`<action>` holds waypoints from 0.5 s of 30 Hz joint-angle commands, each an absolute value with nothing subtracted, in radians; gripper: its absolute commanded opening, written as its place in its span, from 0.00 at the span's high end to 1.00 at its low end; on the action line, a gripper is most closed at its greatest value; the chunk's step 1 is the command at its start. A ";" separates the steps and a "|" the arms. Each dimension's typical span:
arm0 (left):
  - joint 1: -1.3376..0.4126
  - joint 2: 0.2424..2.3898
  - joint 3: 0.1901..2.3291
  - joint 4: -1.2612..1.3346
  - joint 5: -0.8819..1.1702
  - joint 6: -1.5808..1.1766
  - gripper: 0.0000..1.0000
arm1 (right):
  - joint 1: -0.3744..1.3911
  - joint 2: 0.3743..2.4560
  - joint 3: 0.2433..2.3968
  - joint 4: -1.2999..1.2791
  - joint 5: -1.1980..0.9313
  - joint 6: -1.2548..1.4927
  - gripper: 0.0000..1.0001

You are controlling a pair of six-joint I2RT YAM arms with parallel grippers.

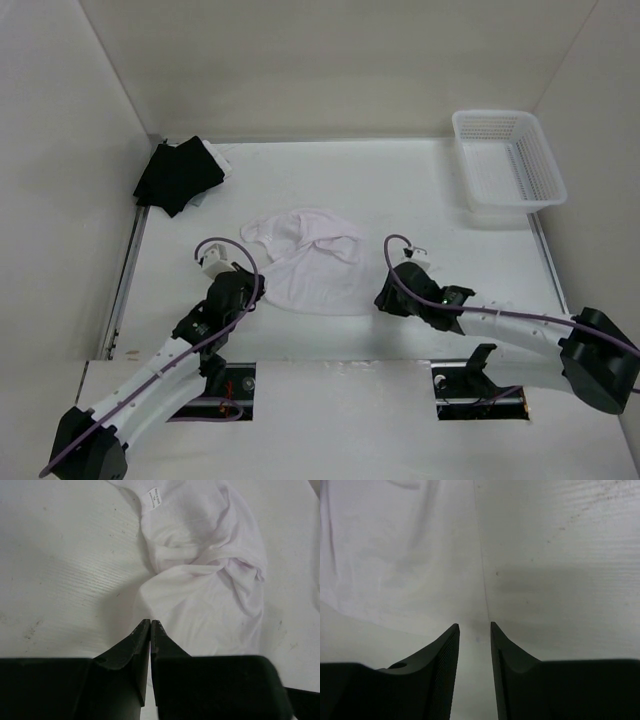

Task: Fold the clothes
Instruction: Flatten the tank top out

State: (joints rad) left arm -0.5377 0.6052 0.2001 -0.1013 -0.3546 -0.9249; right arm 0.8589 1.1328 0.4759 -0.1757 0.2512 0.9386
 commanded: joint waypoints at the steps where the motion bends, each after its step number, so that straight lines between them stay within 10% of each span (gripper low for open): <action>1: -0.535 0.597 0.198 -0.035 -0.348 -0.911 0.96 | 0.883 1.153 0.469 -0.253 0.278 0.986 0.64; 15: -0.542 0.617 0.196 -0.008 -0.344 -0.908 0.96 | 0.881 1.249 0.428 -0.088 0.213 0.999 0.73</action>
